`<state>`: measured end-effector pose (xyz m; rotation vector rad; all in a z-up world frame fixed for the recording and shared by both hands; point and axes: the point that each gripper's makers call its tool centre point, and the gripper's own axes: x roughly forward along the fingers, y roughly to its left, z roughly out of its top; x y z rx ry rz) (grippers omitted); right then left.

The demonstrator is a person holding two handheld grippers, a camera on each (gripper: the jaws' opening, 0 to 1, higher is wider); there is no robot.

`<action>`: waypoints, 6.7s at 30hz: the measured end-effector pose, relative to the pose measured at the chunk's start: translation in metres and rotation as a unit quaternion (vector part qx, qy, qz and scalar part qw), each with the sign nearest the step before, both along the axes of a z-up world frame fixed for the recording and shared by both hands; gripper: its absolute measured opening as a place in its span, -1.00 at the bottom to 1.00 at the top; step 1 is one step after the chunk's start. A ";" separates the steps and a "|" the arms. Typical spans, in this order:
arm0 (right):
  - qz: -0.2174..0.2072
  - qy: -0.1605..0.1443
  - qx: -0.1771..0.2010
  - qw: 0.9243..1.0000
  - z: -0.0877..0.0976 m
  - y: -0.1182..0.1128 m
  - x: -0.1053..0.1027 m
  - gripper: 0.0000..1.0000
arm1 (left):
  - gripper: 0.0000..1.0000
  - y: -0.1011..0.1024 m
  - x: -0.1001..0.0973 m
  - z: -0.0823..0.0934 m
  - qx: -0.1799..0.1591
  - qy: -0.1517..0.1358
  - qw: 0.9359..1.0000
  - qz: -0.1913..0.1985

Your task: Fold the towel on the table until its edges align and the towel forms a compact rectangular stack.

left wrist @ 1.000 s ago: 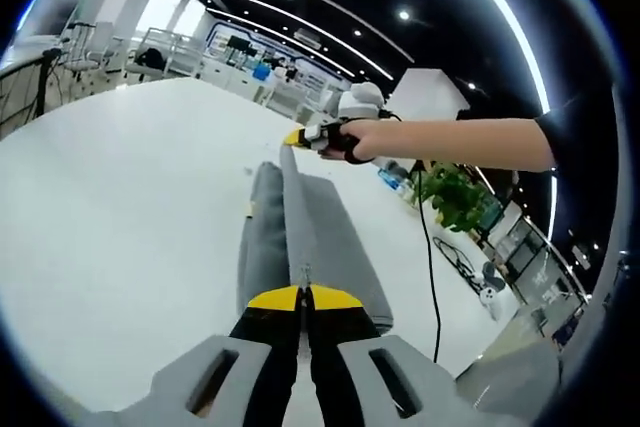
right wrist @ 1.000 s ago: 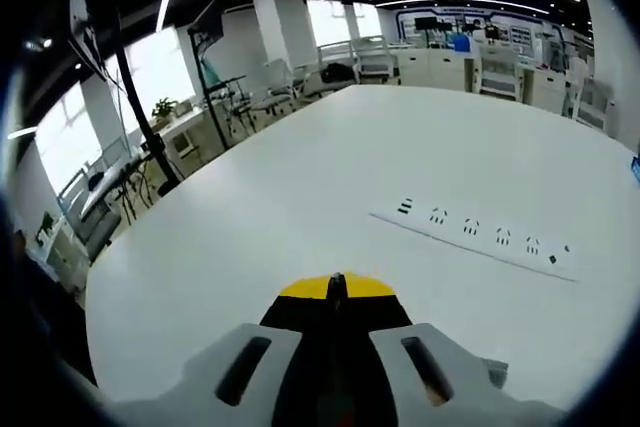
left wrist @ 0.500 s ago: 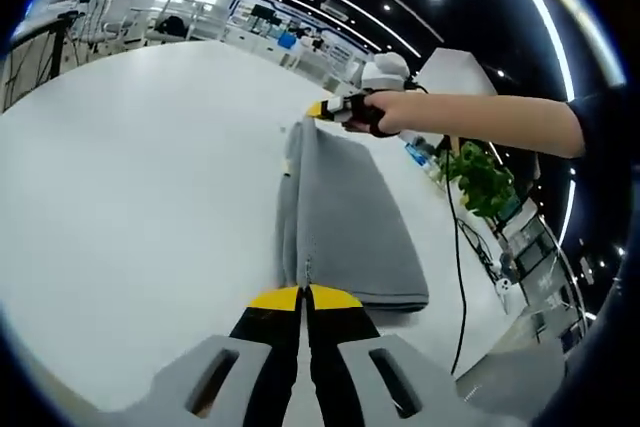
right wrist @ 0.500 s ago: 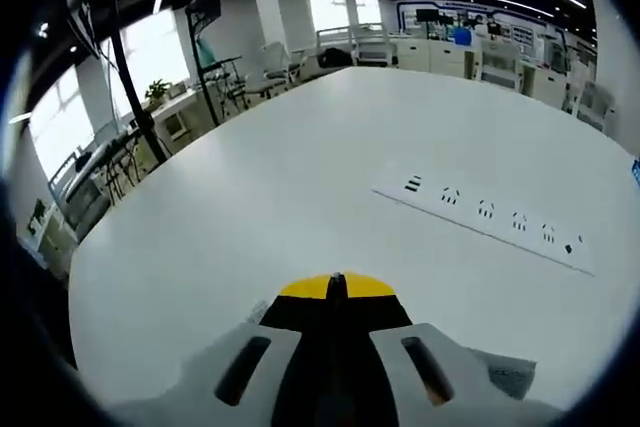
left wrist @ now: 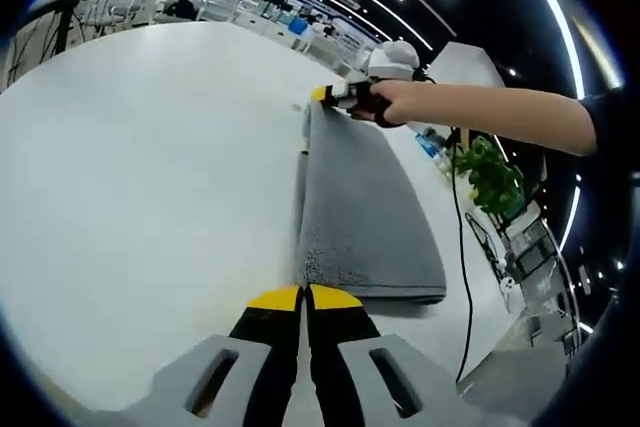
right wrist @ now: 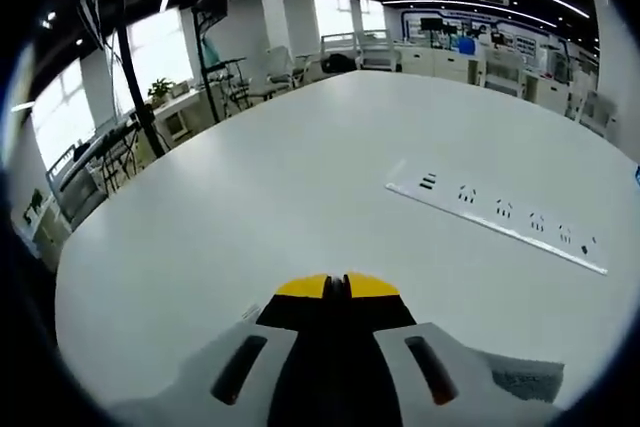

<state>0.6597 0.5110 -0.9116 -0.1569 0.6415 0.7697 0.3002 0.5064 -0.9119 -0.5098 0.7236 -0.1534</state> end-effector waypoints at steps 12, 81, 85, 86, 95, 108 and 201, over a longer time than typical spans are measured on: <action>0.026 0.010 0.016 0.999 0.002 0.004 -0.001 -0.84 | -0.94 -0.002 0.001 0.003 0.020 -0.008 0.999 -0.025; -0.052 0.101 0.024 0.993 0.013 -0.175 -0.134 -0.34 | -0.44 0.005 0.164 0.023 0.145 -0.067 0.968 -0.193; -0.059 0.107 0.028 0.992 0.012 -0.180 -0.139 -0.34 | -0.47 0.006 0.168 0.020 0.142 -0.062 0.969 -0.190; -0.059 0.110 0.030 0.992 0.012 -0.181 -0.143 -0.35 | -0.49 0.007 0.170 0.018 0.137 -0.059 0.971 -0.185; -0.042 0.125 0.036 0.991 0.007 -0.175 -0.172 -0.51 | -0.52 0.006 0.169 0.005 0.142 -0.041 0.971 -0.187; 0.002 0.094 0.006 0.996 0.000 -0.167 -0.172 -0.75 | -0.79 -0.006 0.169 0.001 0.159 -0.049 0.960 -0.226; 0.066 0.010 -0.045 0.997 0.056 -0.276 -0.262 -0.41 | 0.01 -0.170 0.074 0.057 0.282 -0.165 0.820 -0.471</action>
